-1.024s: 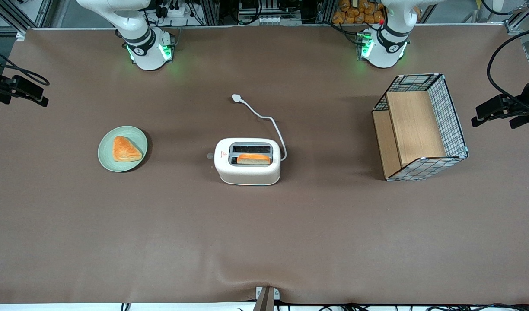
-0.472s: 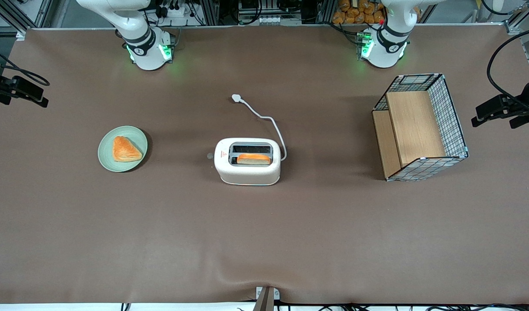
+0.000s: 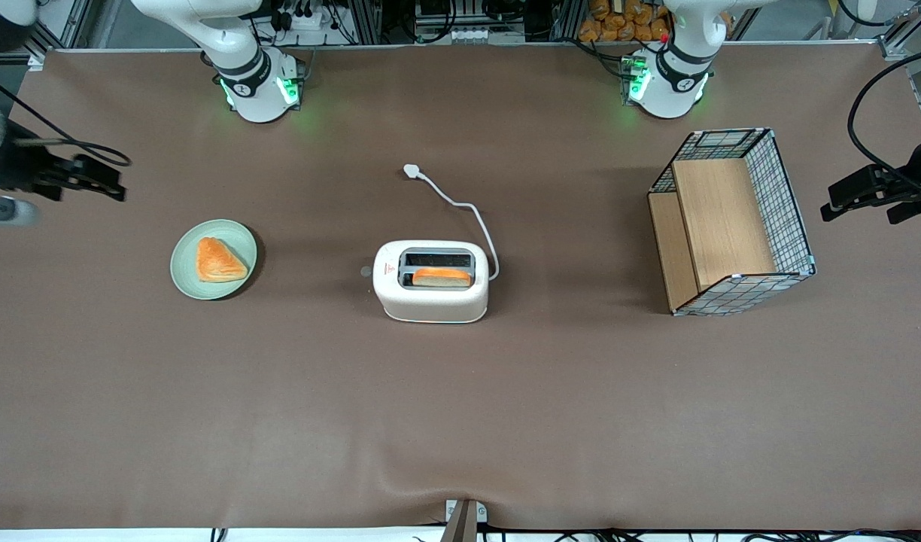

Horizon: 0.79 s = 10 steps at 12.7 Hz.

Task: Press toaster button with right arm
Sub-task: 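Move the right gripper out from its rest pose toward the toaster, then swing the right gripper over the plate to the toaster's side lever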

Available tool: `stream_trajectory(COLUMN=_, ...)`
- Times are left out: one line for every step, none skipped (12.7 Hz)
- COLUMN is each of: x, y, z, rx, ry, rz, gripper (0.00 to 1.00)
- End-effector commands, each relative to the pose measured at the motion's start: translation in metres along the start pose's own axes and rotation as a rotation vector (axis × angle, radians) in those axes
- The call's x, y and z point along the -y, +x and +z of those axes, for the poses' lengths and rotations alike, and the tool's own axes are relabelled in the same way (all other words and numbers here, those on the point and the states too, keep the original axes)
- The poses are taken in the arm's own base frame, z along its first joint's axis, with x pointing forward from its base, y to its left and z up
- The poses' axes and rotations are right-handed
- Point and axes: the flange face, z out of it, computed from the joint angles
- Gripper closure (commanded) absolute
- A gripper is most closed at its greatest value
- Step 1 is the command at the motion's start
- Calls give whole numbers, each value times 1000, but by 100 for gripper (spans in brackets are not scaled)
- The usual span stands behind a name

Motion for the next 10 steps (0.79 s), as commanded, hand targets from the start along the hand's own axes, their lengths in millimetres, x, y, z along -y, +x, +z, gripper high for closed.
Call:
stream_trajectory(x=20, y=21, z=30, rx=59, ry=86, rz=-11, gripper=0)
stream_trajectory(x=27, y=30, z=46, rx=91, ry=132, rz=-14, gripper=0)
stream_trajectory(x=35, y=39, z=62, rx=123, ry=174, rz=-15, gripper=0)
stream_trajectory(x=43, y=47, z=77, rx=143, ry=207, rz=-18, gripper=0)
stream_trajectory(x=52, y=53, z=88, rx=153, ry=226, rz=-22, gripper=0)
stream_trajectory(x=67, y=59, z=101, rx=162, ry=244, rz=-35, gripper=0)
stream_trajectory(x=78, y=64, z=111, rx=164, ry=254, rz=-44, gripper=0)
stream_trajectory(x=89, y=69, z=121, rx=167, ry=262, rz=-53, gripper=0)
stream_trajectory(x=96, y=73, z=131, rx=175, ry=276, rz=-55, gripper=0)
stream_trajectory(x=104, y=76, z=139, rx=184, ry=292, rz=-57, gripper=0)
